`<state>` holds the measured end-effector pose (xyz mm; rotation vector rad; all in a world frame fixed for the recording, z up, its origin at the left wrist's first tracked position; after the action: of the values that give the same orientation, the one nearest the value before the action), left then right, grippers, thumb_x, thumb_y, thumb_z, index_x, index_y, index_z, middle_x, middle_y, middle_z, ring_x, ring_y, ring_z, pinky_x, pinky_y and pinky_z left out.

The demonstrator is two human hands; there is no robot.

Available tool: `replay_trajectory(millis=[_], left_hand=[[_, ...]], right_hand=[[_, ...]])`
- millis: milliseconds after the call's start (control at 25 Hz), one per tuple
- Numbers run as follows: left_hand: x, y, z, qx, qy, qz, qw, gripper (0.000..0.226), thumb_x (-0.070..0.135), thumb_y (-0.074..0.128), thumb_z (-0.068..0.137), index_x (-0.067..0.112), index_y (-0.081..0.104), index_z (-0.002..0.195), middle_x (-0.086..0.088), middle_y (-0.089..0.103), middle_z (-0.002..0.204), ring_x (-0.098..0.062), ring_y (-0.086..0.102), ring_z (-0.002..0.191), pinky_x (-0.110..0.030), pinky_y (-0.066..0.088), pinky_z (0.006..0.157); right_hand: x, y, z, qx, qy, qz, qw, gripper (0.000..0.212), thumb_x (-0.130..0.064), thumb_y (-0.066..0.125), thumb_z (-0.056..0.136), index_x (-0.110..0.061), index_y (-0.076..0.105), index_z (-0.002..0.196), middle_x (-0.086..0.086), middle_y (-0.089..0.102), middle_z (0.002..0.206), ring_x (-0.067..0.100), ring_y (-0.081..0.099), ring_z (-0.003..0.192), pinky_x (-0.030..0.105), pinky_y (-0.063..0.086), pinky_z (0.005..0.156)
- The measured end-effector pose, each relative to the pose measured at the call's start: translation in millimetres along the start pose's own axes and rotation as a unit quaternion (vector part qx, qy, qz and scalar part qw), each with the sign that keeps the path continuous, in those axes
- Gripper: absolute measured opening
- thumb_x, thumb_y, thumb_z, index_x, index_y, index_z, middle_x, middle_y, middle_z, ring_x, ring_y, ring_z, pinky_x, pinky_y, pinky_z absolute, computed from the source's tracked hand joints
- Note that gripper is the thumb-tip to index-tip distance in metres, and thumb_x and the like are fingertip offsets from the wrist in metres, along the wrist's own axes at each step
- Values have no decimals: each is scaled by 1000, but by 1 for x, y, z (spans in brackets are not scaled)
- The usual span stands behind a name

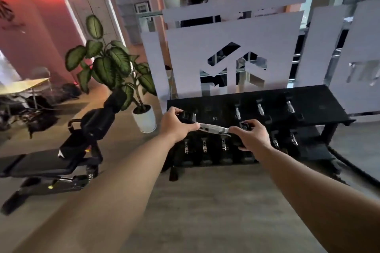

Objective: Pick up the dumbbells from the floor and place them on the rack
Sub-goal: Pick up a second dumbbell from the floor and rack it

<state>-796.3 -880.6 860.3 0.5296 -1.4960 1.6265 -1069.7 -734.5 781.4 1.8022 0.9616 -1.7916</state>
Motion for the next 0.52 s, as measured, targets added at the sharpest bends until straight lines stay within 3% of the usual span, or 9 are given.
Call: replay_trajectory(millis=[80,160,400,520], left_hand=[[-21,-21,38,26,-27,10,999,81,58,93,45,30,54,110,7,62,112,-16,62,102,-29,53,80],[-40,-39,73,47,-42,2,998,76,50,96,47,28,54,107,11,61,106,-16,63,101,-35,55,88],[-103,-66,150,41,-82,-21,996,75,31,99,62,27,49,119,19,51,103,2,52,88,-12,36,64],[-136,-64,192,23,-83,-18,996,76,29,99,62,23,52,122,10,57,109,-10,59,98,-17,45,74]], right_hand=[[-13,51,38,-36,-4,1,999,67,-53,93,48,-29,69,105,-4,72,97,15,75,75,34,63,47],[-23,96,68,-59,-8,2,998,64,-52,94,50,-29,69,104,-4,72,97,15,75,76,34,63,47],[-23,203,123,-110,12,-1,994,61,-51,95,51,-30,65,100,-2,71,97,16,76,77,34,63,49],[-10,242,145,-106,39,4,994,59,-49,95,52,-31,64,98,0,72,97,16,76,76,32,63,49]])
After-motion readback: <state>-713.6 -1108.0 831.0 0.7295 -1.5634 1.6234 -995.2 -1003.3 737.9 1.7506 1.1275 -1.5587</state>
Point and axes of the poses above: each hand's wrist, its own z-axis towards the middle knuckle, its own y-axis out of the palm, x = y × z, the point moved 10 cm from there along z, towards the middle knuckle
